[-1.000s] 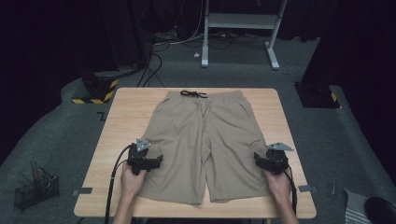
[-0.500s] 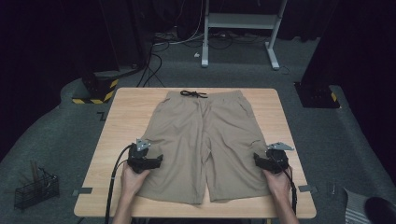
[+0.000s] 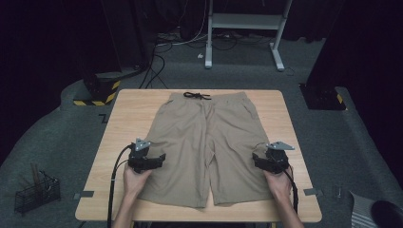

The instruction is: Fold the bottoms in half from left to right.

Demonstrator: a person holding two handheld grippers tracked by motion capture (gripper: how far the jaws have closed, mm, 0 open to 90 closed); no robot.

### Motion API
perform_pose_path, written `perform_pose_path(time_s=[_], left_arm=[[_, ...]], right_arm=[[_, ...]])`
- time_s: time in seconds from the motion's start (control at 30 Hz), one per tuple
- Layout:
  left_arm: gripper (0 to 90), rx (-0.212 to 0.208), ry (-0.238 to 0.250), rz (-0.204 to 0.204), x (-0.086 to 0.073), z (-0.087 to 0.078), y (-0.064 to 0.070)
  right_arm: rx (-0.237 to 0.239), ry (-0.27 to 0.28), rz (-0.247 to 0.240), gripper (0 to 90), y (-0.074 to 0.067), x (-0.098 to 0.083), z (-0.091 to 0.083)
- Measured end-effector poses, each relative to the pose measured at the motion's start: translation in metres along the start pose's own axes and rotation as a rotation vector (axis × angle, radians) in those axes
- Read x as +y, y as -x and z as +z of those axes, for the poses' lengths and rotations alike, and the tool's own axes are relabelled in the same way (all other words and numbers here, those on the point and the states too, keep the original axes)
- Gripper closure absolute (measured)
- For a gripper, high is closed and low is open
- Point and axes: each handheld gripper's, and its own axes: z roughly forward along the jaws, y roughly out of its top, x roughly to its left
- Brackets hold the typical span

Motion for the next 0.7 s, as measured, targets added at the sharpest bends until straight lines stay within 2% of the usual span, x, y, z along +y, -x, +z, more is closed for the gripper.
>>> perform_pose_path(time_s=[0.07, 0.2, 0.3, 0.4, 0.57, 0.7], left_arm=[[17.0, -0.016, 0.009, -0.009, 0.003, 0.002, 0.0], [17.7, -0.017, -0.028, -0.001, 0.01, 0.009, 0.001], [18.7, -0.023, -0.037, 0.004, 0.016, 0.014, 0.004], [18.4, -0.03, -0.047, 0.02, 0.022, 0.018, 0.009], [19.1, -0.046, -0.054, 0.025, 0.035, 0.029, 0.016], [20.0, -0.053, -0.063, 0.037, 0.044, 0.041, 0.024]], right_arm=[[0.014, -0.004, 0.009, 28.2, -0.003, 0.004, 0.003], [0.045, -0.014, 0.006, 28.1, -0.011, 0.009, 0.011], [0.057, -0.017, -0.002, 28.4, -0.015, 0.012, 0.015], [0.075, -0.013, 0.011, 29.0, -0.017, 0.016, 0.017], [0.072, -0.011, -0.016, 31.0, -0.025, 0.024, 0.022], [0.067, -0.008, -0.017, 32.5, -0.028, 0.027, 0.028]])
